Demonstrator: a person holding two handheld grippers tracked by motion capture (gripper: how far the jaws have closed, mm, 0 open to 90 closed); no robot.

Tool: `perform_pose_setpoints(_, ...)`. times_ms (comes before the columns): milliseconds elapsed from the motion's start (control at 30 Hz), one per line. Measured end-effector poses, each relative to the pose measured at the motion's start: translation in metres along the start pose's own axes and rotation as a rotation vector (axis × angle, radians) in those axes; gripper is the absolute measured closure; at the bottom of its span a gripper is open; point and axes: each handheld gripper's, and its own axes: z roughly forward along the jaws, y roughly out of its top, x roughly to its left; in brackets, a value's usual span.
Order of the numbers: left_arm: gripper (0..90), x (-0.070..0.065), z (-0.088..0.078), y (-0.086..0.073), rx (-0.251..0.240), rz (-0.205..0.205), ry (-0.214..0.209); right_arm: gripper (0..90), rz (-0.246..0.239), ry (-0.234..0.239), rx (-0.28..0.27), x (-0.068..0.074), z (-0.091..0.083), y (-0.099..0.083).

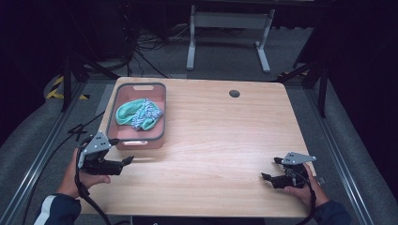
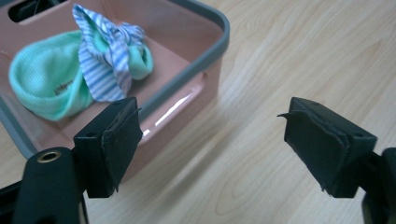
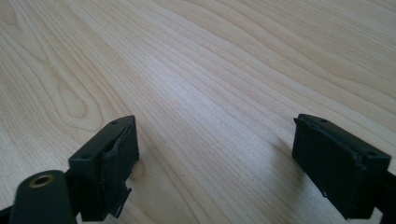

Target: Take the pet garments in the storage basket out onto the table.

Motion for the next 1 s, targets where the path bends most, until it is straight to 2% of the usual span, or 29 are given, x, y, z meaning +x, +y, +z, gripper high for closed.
perform_pose_setpoints(167,15.9,0.013,0.007,0.022,0.047,-0.001,0.001,15.1,0.0,0.0,0.0,0.0,0.0,0.0)
perform_pose_setpoints(233,16.4,0.02,0.013,0.031,0.07,0.001,0.006,15.1,0.001,0.0,-0.001,0.0,0.0,0.0)
perform_pose_setpoints(267,16.2,0.024,0.016,0.035,0.088,-0.003,-0.005,15.1,0.0,0.0,0.0,0.0,0.0,0.0)
perform_pose_setpoints(333,20.3,0.033,0.024,0.042,0.117,0.001,-0.001,15.1,0.0,0.0,0.0,0.0,0.0,0.0)
perform_pose_setpoints(367,19.3,0.033,0.024,0.042,0.117,0.001,-0.001,15.1,0.0,0.0,0.0,0.0,0.0,0.0)
perform_pose_setpoints(400,19.3,0.037,0.029,0.046,0.129,-0.025,-0.007,15.1,0.0,0.0,0.0,0.0,0.0,0.0)
perform_pose_setpoints(433,18.8,0.041,0.033,0.049,0.144,-0.033,-0.007,15.1,0.001,0.0,0.0,0.0,0.0,0.0)
perform_pose_setpoints(467,18.2,0.049,0.043,0.056,0.171,-0.028,0.009,15.1,0.001,0.0,0.0,0.0,0.0,0.0)
perform_pose_setpoints(533,18.3,0.056,0.053,0.063,0.193,-0.031,0.005,15.1,0.001,0.0,0.0,0.0,0.0,0.0)
perform_pose_setpoints(600,17.9,0.059,0.063,0.069,0.216,-0.051,0.007,15.1,0.001,0.0,0.0,0.0,0.0,0.0)
perform_pose_setpoints(633,17.8,0.063,0.068,0.072,0.231,-0.033,0.01,15.1,0.001,-0.001,0.0,0.0,0.0,0.0)
perform_pose_setpoints(700,17.6,0.063,0.074,0.074,0.243,-0.045,0.011,15.1,0.001,-0.001,0.0,0.0,0.0,0.0)
perform_pose_setpoints(733,17.6,0.064,0.085,0.078,0.285,-0.035,0.006,15.2,0.001,-0.002,0.0,0.0,0.0,0.0)
perform_pose_setpoints(767,17.6,0.064,0.085,0.078,0.285,-0.035,0.006,15.2,0.001,-0.002,0.0,0.0,0.0,0.0)
perform_pose_setpoints(833,17.8,0.066,0.095,0.082,0.311,-0.021,0.005,15.2,0.001,-0.002,0.0,0.0,0.0,0.0)
perform_pose_setpoints(933,19.4,0.067,0.111,0.088,0.354,-0.015,-0.02,15.2,0.001,-0.002,0.0,0.0,0.0,0.0)
perform_pose_setpoints(1000,20.1,0.068,0.122,0.09,0.398,-0.013,-0.017,15.1,0.002,-0.005,0.0,0.0,0.0,0.0)
